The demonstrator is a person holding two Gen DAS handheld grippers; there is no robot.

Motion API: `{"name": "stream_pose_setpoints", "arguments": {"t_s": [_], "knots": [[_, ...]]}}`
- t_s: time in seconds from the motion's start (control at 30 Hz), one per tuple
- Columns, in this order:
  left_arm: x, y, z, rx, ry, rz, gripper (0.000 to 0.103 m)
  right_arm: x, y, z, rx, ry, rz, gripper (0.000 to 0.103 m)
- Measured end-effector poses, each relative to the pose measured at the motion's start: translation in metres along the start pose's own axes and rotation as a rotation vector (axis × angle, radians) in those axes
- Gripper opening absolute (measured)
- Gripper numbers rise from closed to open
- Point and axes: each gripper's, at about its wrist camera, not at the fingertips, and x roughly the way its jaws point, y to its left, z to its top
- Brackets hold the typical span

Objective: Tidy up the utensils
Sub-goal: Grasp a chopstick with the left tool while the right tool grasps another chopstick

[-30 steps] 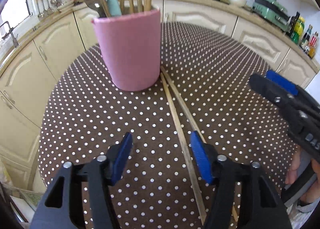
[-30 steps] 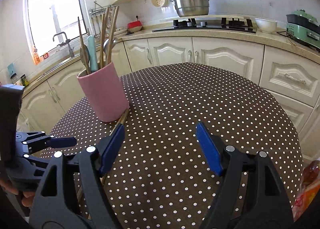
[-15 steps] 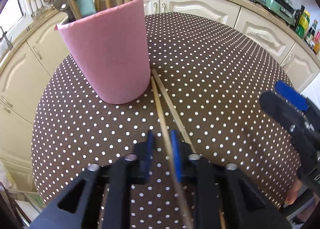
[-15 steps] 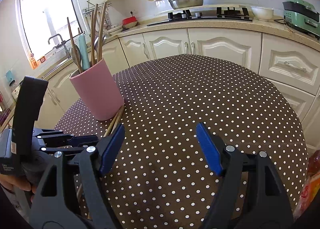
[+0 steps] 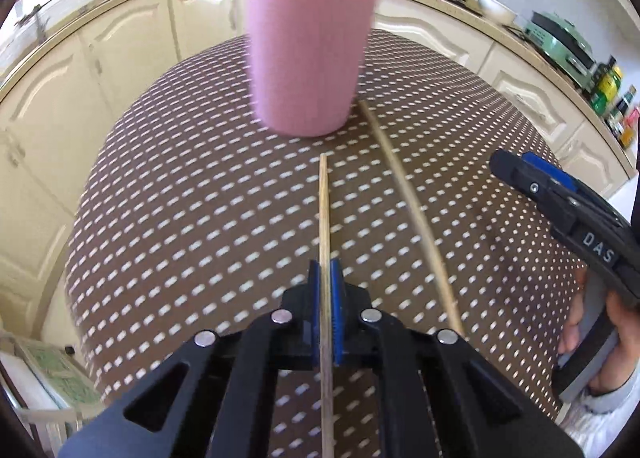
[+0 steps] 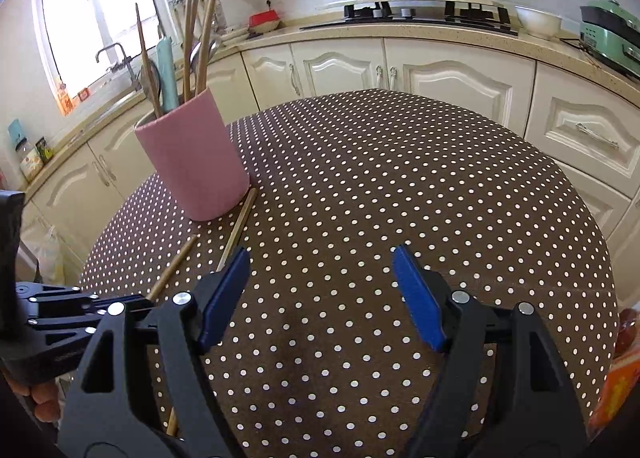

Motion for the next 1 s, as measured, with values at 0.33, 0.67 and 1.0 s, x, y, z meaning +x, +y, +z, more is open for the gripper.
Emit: {"name": "stream_pose_setpoints", "arguments": {"t_s": [0.33, 0.67, 1.0], "knots": [[-0.01, 0.053, 0.001, -0.134, -0.006, 0.052, 0.005, 0.042, 0.058, 0.01, -0.165, 0.211, 0.056, 0.073], [0.014, 0.056, 0.049, -0.109, 0.049, 0.039, 0.006, 0.077, 0.082, 0.03, -0.266, 0.418, 0.011, 0.039], [0.028, 0.053, 0.074, -0.119, 0.085, 0.013, 0.005, 0.088, 0.079, 0.05, -0.296, 0.553, 0.034, 0.015]]}}
